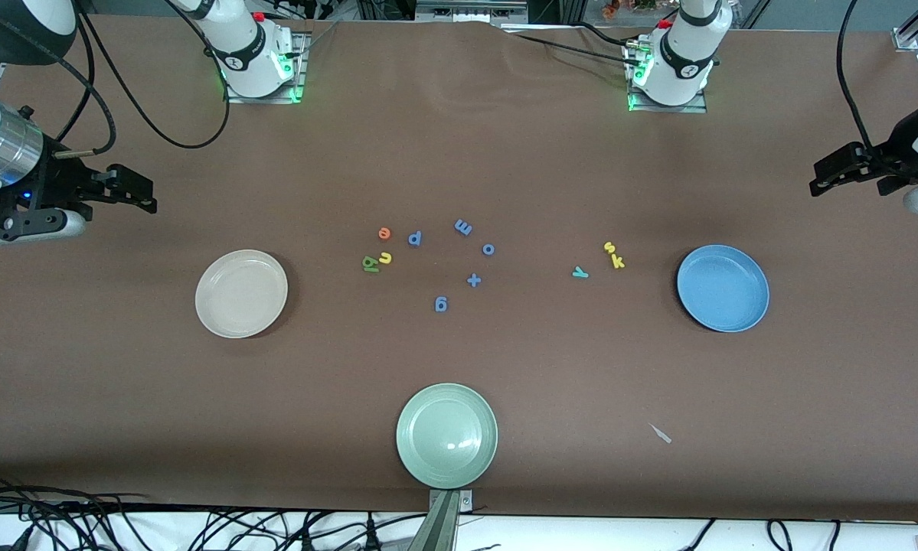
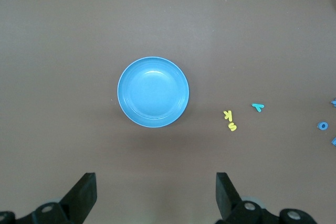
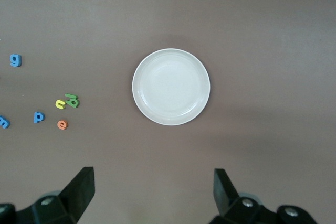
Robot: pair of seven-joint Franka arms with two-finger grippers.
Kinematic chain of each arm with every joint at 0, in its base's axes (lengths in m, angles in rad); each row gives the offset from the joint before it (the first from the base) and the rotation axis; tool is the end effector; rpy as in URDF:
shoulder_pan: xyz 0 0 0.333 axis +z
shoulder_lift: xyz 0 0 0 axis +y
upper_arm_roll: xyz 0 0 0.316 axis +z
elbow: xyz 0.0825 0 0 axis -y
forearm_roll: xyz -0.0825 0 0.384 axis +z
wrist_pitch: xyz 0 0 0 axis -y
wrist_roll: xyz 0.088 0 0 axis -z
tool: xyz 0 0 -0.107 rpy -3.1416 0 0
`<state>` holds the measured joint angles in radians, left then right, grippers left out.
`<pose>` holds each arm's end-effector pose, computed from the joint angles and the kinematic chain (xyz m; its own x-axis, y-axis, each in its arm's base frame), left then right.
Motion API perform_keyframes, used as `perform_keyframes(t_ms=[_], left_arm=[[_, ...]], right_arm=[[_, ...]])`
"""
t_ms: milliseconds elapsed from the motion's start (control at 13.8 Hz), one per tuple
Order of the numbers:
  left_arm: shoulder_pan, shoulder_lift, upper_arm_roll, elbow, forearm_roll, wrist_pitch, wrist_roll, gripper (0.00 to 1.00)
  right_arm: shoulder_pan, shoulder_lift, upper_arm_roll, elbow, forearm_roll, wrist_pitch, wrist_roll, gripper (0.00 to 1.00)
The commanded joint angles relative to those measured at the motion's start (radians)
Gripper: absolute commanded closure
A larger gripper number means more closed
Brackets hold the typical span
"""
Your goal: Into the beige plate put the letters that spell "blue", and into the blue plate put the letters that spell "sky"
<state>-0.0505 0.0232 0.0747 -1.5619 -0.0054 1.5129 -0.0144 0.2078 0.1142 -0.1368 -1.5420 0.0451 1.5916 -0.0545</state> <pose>0.5548 0.0123 0.6110 0.9967 0.0383 -0.0721 0.0386 -0.9993 0.0026 0.5861 0.0507 0.5752 0.9904 0.1240 -0.0618 0.1221 -0.9920 -0.0328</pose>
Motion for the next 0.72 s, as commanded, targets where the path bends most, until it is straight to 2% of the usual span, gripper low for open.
perform_keyframes(t_ms=[0, 651], left_arm=[[0.006, -0.005, -0.003, 0.013, -0.013, -0.006, 0.019, 0.0], [0.006, -0.005, -0.001, 0.013, -0.011, -0.006, 0.02, 0.0]], right_arm=[[-0.007, 0.013, 0.002, 0.031, -0.019, -0.001, 0.01, 0.0], [-0.007, 0.013, 0.002, 0.031, -0.022, -0.005, 0.009, 0.0]])
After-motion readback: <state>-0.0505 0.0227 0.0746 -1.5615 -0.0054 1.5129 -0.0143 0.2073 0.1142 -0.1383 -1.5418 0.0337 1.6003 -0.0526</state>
